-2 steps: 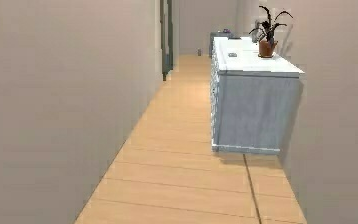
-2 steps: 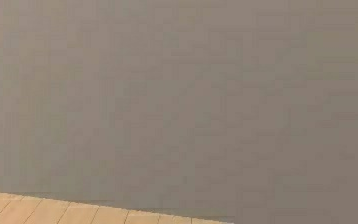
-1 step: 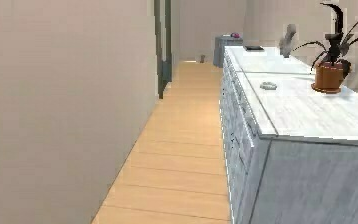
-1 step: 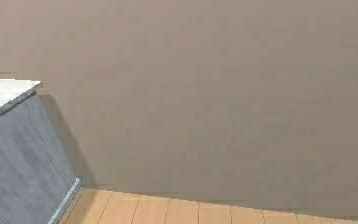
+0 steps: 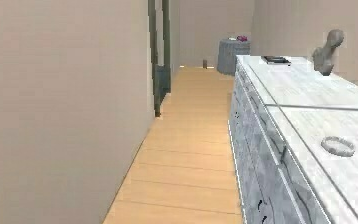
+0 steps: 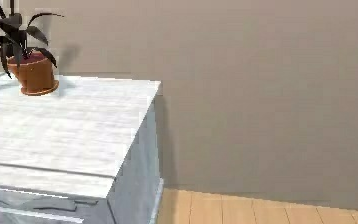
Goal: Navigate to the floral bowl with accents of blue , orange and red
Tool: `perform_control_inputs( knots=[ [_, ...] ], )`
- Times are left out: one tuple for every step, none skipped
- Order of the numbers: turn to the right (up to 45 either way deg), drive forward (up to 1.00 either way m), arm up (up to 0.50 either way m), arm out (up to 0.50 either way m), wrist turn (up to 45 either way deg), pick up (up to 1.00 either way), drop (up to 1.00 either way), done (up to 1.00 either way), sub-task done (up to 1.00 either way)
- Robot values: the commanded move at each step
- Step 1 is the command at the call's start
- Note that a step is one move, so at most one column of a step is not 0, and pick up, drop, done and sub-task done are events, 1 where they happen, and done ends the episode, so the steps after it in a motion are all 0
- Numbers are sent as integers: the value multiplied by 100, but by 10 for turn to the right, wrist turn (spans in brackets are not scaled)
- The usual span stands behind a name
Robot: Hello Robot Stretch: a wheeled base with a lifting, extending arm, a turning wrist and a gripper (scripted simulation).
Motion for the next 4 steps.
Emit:
perform_control_inputs(
  knots=[
    [0, 100, 0, 0, 0, 0, 0, 0, 0],
    [0, 100, 0, 0, 0, 0, 0, 0, 0],
    [0, 90, 0, 0, 0, 0, 0, 0, 0],
    [-450, 0, 0, 0, 0, 0, 0, 0, 0]
  ],
)
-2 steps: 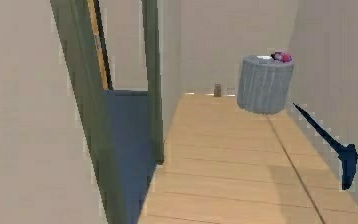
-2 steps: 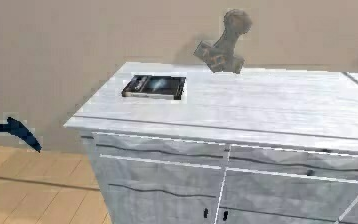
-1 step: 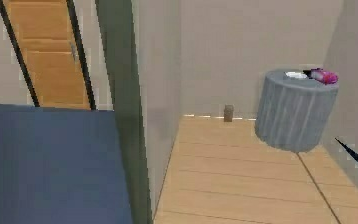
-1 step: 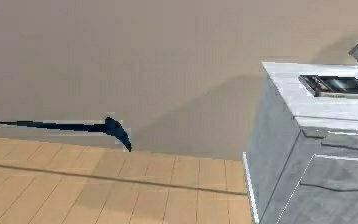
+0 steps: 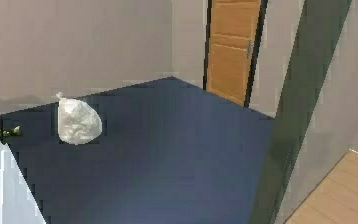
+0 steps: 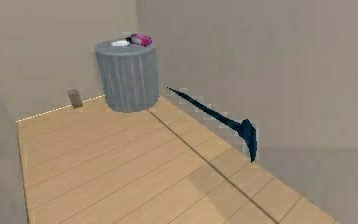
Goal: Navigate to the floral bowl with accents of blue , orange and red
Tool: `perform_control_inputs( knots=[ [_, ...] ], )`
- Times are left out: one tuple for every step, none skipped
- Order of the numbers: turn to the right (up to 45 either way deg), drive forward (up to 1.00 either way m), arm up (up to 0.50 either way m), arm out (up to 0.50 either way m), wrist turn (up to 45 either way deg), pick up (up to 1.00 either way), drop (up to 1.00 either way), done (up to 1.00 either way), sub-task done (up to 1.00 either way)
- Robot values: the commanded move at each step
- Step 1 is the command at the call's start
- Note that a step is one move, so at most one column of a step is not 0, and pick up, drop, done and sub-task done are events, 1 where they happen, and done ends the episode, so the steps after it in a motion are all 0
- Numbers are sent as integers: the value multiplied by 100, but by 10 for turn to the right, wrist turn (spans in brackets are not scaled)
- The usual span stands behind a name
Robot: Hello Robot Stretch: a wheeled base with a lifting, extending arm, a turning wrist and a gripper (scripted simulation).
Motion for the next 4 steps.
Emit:
perform_control_inputs(
  knots=[
    [-210, 0, 0, 0, 0, 0, 0, 0, 0],
    [0, 100, 0, 0, 0, 0, 0, 0, 0],
    [-330, 0, 0, 0, 0, 0, 0, 0, 0],
    [0, 65, 0, 0, 0, 0, 0, 0, 0]
  ],
)
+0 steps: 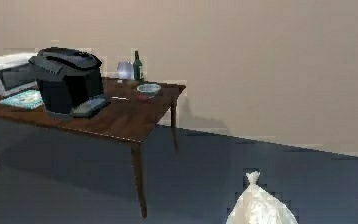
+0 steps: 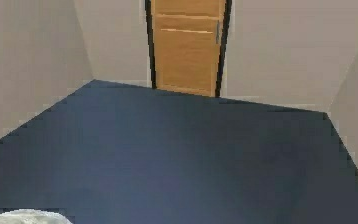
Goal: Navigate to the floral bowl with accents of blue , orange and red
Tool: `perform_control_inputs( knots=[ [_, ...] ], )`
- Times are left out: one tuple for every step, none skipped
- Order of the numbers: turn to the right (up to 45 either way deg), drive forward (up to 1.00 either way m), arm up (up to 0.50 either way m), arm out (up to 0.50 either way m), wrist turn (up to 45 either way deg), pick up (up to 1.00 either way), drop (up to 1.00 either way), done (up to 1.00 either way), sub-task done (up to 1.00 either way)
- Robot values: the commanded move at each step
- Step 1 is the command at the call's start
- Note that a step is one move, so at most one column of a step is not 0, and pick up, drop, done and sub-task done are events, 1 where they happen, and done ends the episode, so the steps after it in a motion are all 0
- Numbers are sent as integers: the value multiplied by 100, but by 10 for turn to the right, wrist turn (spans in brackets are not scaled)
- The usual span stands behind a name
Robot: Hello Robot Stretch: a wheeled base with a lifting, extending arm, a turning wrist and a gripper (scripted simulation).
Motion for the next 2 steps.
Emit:
perform_control_inputs(
  knots=[
    [-90, 0, 0, 0, 0, 0, 0, 0, 0],
    [0, 55, 0, 0, 0, 0, 0, 0, 0]
  ],
)
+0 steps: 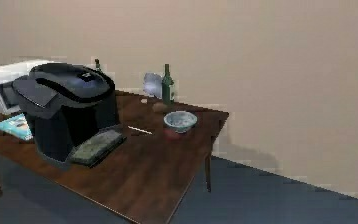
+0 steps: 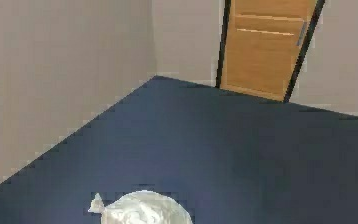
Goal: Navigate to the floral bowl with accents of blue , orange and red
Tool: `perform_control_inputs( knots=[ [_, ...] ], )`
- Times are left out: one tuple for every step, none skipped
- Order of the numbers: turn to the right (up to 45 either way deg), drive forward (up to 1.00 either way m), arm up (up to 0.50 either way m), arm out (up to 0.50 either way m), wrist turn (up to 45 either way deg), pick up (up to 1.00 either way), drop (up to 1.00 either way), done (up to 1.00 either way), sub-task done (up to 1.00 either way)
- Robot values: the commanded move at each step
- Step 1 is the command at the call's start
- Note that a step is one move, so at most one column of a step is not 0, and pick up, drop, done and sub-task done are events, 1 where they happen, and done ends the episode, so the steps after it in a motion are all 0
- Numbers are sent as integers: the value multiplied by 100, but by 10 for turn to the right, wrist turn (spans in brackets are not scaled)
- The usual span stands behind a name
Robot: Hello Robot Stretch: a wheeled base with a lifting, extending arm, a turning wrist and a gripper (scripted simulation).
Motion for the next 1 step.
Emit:
perform_control_inputs(
  knots=[
    [0, 0, 0, 0, 0, 0, 0, 100, 0]
  ],
)
